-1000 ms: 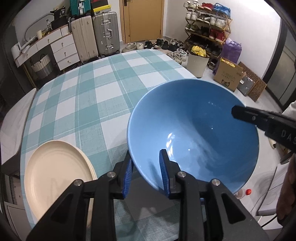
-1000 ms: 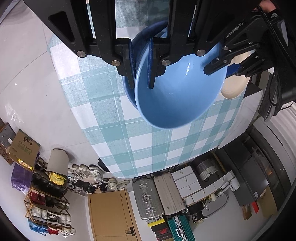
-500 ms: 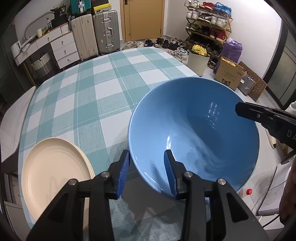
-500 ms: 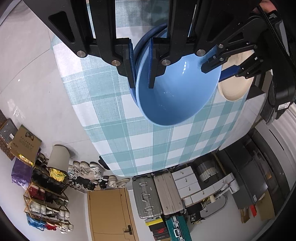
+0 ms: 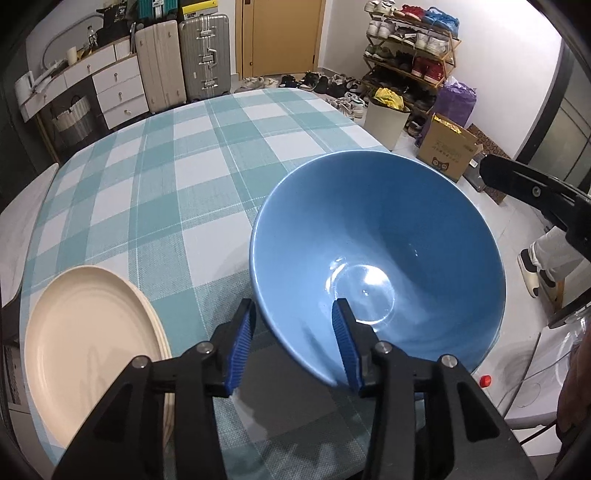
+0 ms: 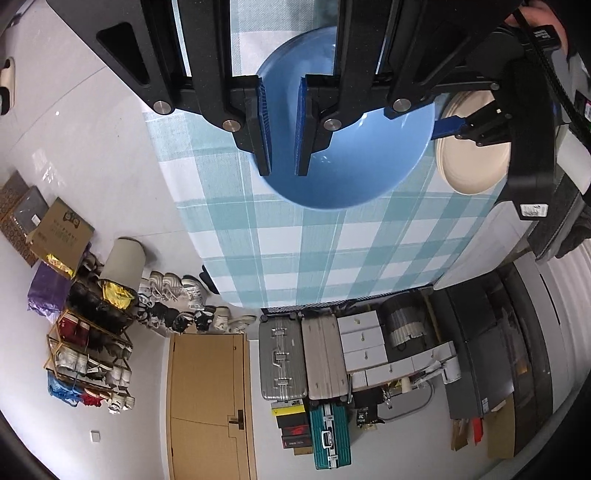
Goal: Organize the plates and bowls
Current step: 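Open both tools and raise them away from the stacked bowls, then move both tools toward the rim of the stacked blue bowls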
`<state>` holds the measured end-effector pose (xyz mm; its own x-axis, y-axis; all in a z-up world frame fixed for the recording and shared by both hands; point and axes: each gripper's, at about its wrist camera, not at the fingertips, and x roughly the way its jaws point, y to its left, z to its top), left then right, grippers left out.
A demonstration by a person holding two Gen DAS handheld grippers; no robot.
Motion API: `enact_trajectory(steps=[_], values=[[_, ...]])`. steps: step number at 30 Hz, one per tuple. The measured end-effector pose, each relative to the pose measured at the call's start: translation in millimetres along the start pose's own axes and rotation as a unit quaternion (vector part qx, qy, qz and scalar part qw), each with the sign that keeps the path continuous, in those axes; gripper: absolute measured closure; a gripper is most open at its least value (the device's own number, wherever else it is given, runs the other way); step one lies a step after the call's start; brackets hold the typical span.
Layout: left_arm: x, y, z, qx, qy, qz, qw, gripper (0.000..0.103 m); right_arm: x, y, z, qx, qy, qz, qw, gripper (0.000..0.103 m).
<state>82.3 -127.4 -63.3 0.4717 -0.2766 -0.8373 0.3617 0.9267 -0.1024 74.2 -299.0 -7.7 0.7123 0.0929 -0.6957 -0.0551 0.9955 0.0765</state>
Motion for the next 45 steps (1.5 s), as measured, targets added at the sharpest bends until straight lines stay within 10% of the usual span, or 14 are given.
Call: enact_trajectory(steps=[15, 23, 27, 33, 45], values=[[-51.0, 15.0, -1.8, -0.052, -0.072, -0.010, 0.9960, 0.056, 4.1, -10.8, -32.7, 0.050, 0.004, 0.051, 0.997, 0.089], [-94.5, 23.0, -17.3, -0.068, -0.130, 0.029, 0.9887, 0.047, -25.8, 21.5, -43.6, 0.028, -0.058, 0.095, 0.993, 0.048], [-113.3, 34.8, -34.3, -0.095, -0.170, 0.066, 0.9785, 0.002, -40.4, 39.2, -50.9, 0.019, -0.088, 0.119, 0.989, 0.018], [-125.4, 51.9, -56.8, -0.126, -0.206, 0.118, 0.9633, 0.000, -53.2, 71.3, -66.0, -0.024, -0.115, 0.103, 0.988, 0.014], [-106.5, 63.5, -77.5, -0.135, -0.173, 0.117, 0.9686, 0.000, -50.6, 87.2, -84.8, -0.068, -0.112, 0.061, 0.990, 0.002]])
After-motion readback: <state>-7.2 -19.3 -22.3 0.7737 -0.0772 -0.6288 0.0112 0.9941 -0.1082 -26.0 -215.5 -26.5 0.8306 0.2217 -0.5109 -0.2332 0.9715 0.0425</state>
